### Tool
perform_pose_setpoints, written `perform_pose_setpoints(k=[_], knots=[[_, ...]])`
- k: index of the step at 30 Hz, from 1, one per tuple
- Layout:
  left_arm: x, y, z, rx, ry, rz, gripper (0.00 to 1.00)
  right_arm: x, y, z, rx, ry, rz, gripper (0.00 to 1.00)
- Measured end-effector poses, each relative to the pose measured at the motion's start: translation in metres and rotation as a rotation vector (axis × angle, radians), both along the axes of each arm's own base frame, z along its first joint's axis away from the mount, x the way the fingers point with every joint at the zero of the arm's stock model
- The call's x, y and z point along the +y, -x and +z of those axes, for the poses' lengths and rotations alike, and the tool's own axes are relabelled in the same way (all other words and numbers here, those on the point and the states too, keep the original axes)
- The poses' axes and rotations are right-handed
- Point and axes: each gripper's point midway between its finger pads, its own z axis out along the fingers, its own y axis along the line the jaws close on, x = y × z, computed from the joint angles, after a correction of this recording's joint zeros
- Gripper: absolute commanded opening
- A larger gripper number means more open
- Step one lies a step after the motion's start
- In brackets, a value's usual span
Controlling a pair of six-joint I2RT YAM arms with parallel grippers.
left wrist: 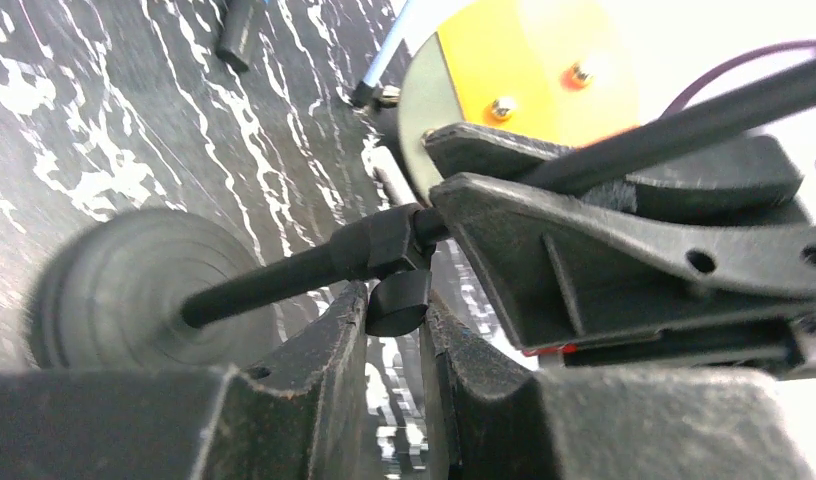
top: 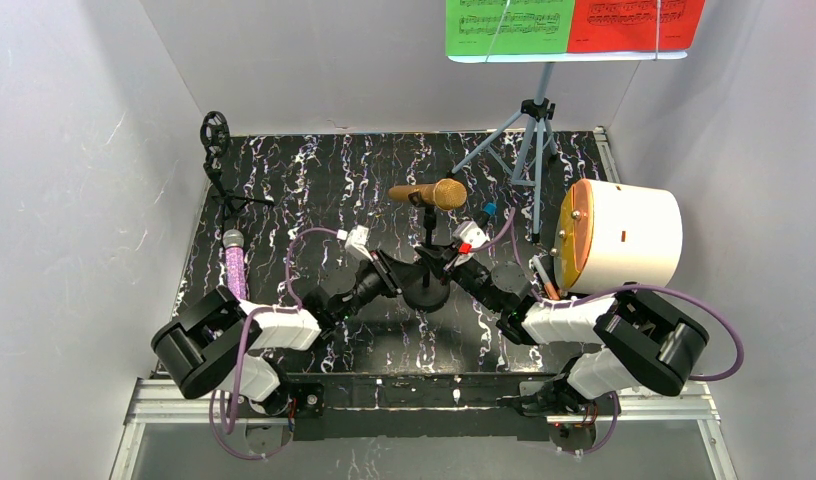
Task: Pack up the instrument practice props
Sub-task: Unscrew the knob on the microphone stand.
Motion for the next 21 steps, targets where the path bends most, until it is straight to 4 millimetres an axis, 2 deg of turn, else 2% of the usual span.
perform_pose_setpoints(k=[6,11,12,17,21], knots=[[-0.002,0.0,0.005,0.309,0.238,0.04,0.0,-0.001,-0.002,0.0,0.001,-0.001,-0.01,0.01],[-0.002,0.0,0.007,0.468,0.354,0.072,0.0,-0.001,-0.002,0.0,0.001,0.0,-0.012,0.01],[-0.002,0.0,0.008,0.487,0.365,0.077,0.03,-0.001,-0.002,0.0,0.001,0.0,-0.012,0.01],[0.002,0.001,0.009,0.507,0.358,0.097,0.37,0.002,0.0,0.001,0.0,0.002,-0.005,0.01],[0.013,-0.004,0.012,0.471,0.328,0.144,0.42,0.004,0.001,0.001,-0.007,0.009,0.002,0.01]])
